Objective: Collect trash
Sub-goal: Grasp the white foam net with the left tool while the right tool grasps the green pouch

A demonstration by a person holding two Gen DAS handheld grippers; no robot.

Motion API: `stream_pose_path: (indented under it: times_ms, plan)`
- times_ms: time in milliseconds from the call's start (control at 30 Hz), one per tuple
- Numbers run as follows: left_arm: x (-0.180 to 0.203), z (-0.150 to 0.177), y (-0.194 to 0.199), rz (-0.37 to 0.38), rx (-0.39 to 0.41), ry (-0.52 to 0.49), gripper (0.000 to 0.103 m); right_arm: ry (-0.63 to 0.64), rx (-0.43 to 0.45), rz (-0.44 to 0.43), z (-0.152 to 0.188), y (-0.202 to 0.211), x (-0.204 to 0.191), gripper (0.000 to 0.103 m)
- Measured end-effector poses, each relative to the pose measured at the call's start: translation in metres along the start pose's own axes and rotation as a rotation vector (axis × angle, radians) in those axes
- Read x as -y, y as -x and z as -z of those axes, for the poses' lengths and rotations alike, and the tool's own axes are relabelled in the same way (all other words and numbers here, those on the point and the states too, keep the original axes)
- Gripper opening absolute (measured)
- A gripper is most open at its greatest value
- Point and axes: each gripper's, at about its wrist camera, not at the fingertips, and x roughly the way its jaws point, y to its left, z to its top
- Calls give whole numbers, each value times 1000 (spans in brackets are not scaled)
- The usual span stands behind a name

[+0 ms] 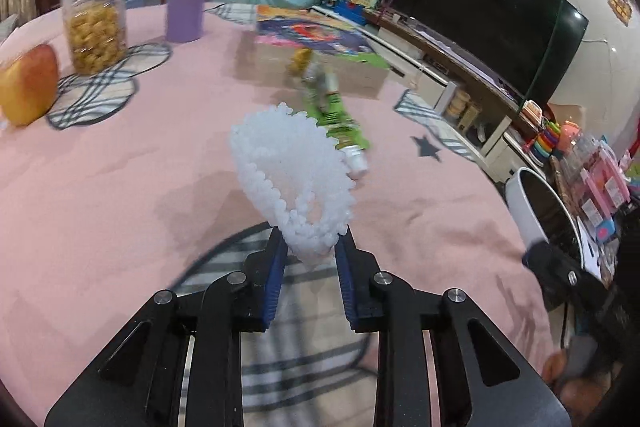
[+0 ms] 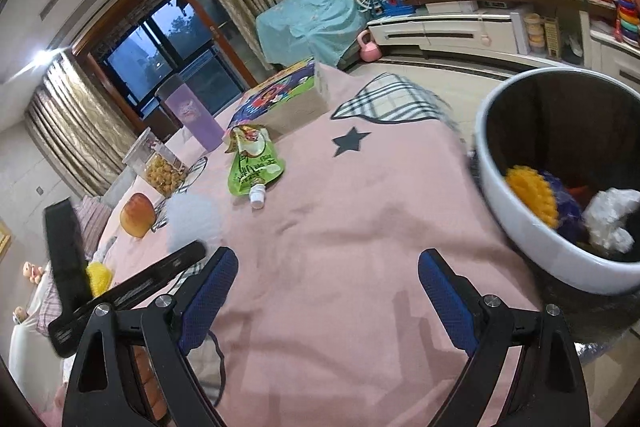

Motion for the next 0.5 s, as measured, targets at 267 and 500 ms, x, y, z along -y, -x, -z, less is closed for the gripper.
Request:
stream_pose_path:
  times_ms: [267,500]
  plan:
    - [-47,5,6,9,-21,44,24,91,-72,-12,-9,-61,-37,93]
    - [-66,8,2,25,6,120,37,127,-109,-9,-33,-119,-65,93]
